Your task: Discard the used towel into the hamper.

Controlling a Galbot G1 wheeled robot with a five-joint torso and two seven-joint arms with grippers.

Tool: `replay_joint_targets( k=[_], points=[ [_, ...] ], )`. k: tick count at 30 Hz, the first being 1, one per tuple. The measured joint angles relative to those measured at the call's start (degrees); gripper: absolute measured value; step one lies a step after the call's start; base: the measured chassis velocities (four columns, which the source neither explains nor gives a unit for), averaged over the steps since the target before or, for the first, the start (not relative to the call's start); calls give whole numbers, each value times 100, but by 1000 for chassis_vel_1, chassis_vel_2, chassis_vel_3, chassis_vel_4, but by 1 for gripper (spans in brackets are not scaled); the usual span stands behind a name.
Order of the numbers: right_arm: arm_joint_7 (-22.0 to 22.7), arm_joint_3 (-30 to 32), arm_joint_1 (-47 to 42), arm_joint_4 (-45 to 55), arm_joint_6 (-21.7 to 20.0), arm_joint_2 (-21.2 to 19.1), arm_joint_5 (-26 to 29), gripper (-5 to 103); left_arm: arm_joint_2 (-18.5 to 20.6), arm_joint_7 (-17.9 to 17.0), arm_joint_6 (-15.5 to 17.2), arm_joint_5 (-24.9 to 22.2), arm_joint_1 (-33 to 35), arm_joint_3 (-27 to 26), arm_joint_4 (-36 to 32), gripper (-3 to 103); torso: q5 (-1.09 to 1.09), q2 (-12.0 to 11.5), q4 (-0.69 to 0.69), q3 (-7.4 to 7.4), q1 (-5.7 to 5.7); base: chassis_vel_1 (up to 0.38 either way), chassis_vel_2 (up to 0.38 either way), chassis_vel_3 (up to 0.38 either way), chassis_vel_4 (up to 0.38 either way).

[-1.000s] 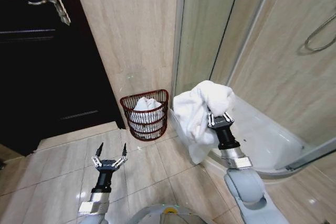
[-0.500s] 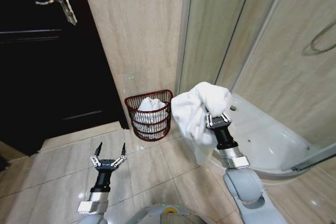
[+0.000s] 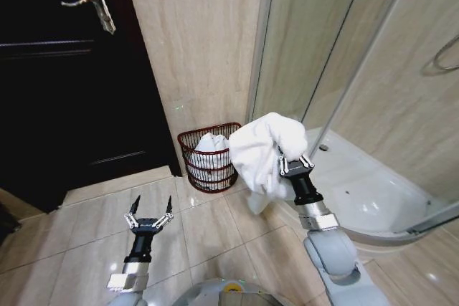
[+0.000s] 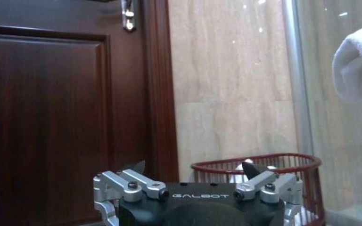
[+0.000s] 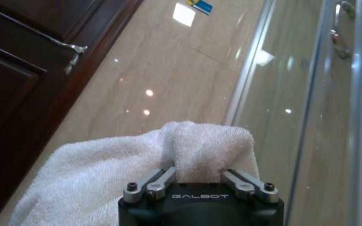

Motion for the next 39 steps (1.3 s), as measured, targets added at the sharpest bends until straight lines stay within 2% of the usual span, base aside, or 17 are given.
replay_joint_targets(
  k=[9, 14, 39],
  points=[
    [-36, -15, 10, -61, 57, -10, 4, 13, -20, -45, 25, 57, -7, 15, 17, 100, 0, 0, 1, 0, 0, 106, 124, -10, -25],
    [-41, -27, 85, -116, 70, -38, 40, 13, -28, -198, 126, 94, -34, 11, -2, 100, -1, 38, 2, 32, 2, 111, 115, 31, 16],
    [124, -6, 260, -305, 89, -12, 86, 13, -93, -505, 571, 142, -87, 79, -130, 100, 0, 649, 0, 540, 108, 11, 7, 11, 8]
  ],
)
